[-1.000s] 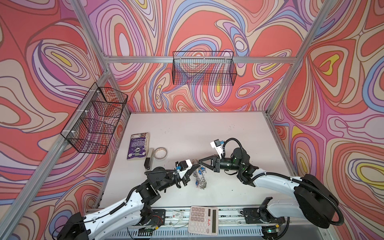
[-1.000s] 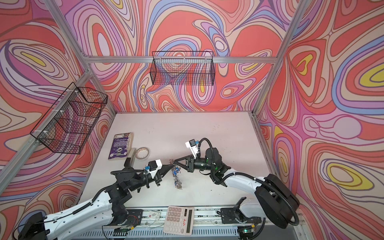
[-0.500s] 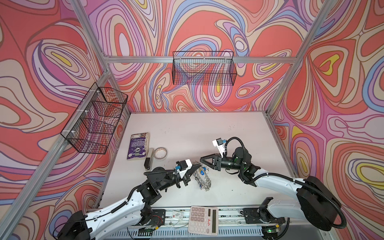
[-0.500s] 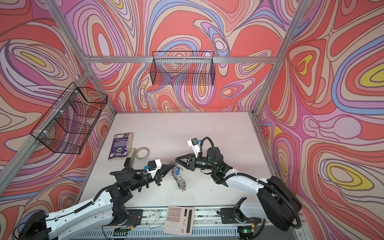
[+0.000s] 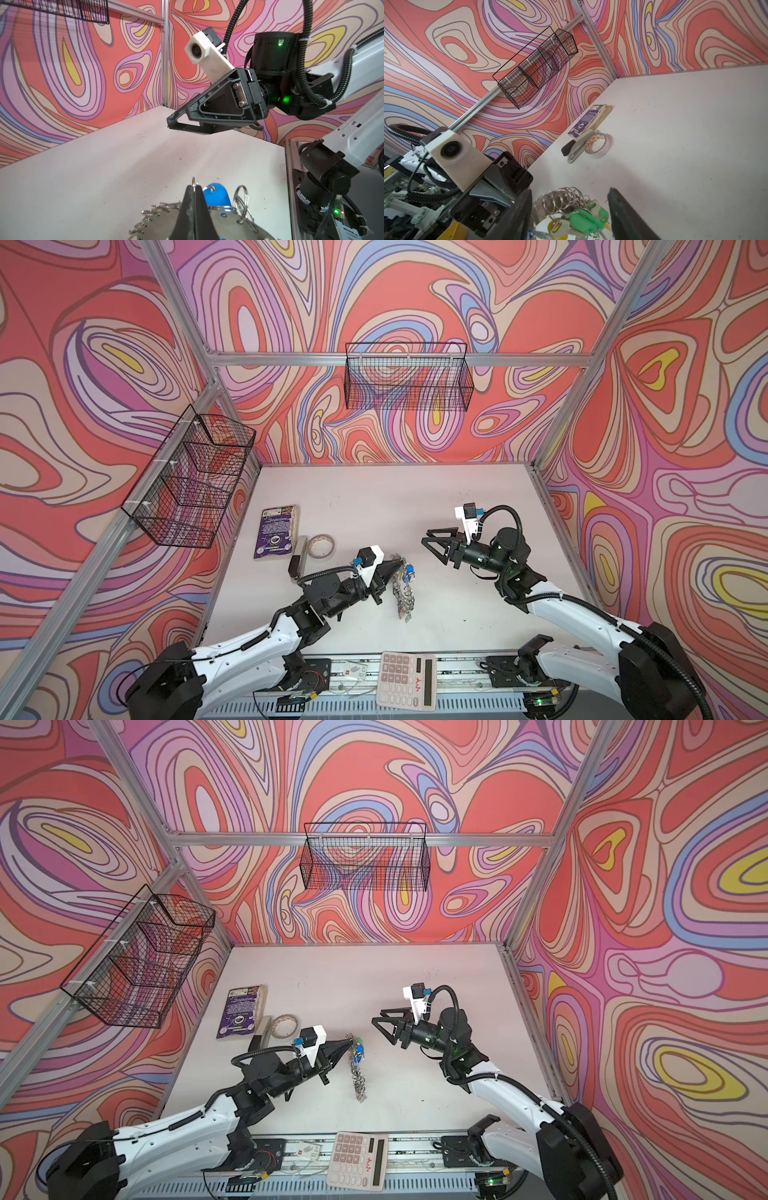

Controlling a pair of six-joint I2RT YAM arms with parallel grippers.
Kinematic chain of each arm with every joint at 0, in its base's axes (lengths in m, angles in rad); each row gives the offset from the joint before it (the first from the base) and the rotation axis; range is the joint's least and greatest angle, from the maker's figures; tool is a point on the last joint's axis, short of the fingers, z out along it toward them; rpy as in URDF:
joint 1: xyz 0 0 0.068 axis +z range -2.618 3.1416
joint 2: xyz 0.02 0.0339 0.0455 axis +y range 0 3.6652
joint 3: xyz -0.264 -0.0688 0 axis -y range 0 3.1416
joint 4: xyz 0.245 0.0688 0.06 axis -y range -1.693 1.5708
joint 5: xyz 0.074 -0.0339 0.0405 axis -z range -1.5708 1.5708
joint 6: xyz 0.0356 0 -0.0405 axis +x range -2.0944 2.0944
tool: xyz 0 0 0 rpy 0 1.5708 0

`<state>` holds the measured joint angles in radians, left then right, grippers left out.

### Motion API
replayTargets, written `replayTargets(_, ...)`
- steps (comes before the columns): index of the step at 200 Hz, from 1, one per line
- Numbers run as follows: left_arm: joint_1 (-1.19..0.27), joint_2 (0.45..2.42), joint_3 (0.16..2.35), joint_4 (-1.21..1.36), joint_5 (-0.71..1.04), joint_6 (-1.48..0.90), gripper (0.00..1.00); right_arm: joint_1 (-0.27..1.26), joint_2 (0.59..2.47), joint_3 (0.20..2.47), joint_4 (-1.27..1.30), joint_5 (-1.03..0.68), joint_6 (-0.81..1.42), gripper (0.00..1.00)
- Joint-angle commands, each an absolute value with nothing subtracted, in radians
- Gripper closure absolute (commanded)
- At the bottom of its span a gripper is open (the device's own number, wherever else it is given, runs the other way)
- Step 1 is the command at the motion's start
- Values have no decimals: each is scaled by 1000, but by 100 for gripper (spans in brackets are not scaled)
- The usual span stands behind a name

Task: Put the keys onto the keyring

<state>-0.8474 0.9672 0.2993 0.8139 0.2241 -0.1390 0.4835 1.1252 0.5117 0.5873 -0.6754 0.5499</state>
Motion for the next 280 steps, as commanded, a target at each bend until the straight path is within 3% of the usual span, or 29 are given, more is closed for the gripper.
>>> replayTargets(1, -813, 1048, 356, 1097, 303, -278, 100, 482, 1157, 553, 588, -755, 486, 45)
replayTargets(34, -767, 1195, 377, 1310, 399, -394, 100, 482, 1189, 547, 653, -814, 519, 52)
replayTargets(78, -754, 1276, 451, 1309, 479, -446, 100, 482, 1206, 548, 658, -835, 511, 54)
replayTargets(138, -729, 1324, 502, 1310, 542, -484, 100, 462, 1226, 557, 728, -875, 555, 69)
replayTargets(201, -724, 1346, 507, 1310, 563, -498, 100, 463, 1244, 543, 792, -929, 602, 77)
replayTargets(213, -723, 1354, 544, 1310, 564, -503, 100, 463, 1256, 542, 813, -942, 616, 82)
replayTargets(230, -721, 1359, 549, 1310, 568, -506, 100, 462, 1269, 536, 853, -962, 638, 100)
replayTargets(280, -686, 1377, 540, 1297, 610, -563, 100, 465, 1241, 530, 835, -938, 617, 100)
